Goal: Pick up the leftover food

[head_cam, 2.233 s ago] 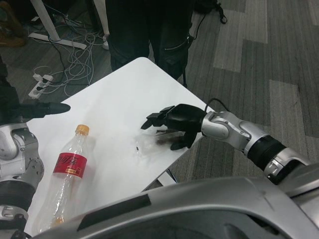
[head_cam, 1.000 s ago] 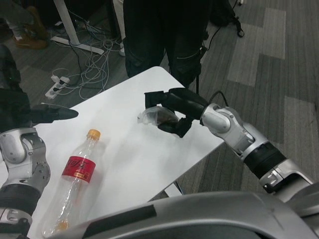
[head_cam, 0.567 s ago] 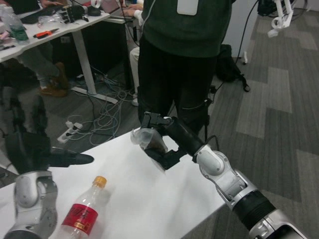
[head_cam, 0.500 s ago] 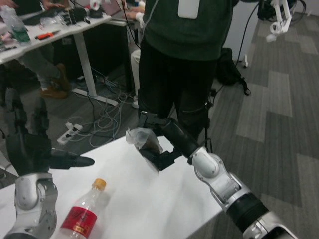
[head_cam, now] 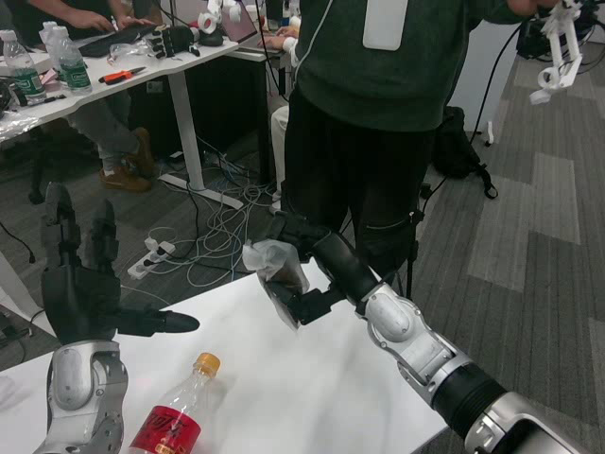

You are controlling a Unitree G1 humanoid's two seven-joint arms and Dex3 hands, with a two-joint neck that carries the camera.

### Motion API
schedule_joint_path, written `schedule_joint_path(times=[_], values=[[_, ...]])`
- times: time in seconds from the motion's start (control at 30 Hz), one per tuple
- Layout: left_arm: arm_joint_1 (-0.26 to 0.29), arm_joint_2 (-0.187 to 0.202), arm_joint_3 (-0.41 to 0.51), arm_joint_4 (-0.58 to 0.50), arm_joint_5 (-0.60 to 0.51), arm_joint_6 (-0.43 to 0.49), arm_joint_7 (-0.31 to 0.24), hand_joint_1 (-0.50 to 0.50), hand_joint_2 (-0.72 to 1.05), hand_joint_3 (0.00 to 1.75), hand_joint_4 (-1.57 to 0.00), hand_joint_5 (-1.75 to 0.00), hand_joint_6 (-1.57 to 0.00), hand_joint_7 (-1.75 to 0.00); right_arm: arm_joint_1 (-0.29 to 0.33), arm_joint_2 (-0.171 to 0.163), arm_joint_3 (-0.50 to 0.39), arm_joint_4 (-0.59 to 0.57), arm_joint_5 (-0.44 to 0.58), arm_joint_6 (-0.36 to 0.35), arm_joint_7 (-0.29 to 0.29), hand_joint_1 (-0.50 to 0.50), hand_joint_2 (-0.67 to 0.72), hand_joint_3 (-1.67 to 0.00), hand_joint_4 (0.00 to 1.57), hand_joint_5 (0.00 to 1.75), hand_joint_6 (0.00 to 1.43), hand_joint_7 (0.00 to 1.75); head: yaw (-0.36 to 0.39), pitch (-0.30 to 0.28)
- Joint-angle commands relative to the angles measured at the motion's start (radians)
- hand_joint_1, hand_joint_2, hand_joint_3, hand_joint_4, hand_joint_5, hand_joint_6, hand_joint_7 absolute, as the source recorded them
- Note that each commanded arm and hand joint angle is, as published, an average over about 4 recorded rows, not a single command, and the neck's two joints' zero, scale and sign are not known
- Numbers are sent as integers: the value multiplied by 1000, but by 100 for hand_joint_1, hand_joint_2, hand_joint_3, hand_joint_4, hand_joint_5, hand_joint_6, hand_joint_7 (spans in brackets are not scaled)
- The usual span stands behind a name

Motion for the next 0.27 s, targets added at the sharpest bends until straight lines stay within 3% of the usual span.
schedule_joint_path(times=[0.03,0.27], values=[[-10,-7,2,13,7,0,0,-50,-37,0,-30,0,0,0,-13,-13,7,9,20,-18,-14,-38,-60,-143,136,165,126,164,11,-5],[-10,-7,4,17,8,0,0,-50,-34,0,-26,0,0,0,-14,-18,21,13,44,-36,-29,-38,-60,-143,134,165,126,168,13,-4]])
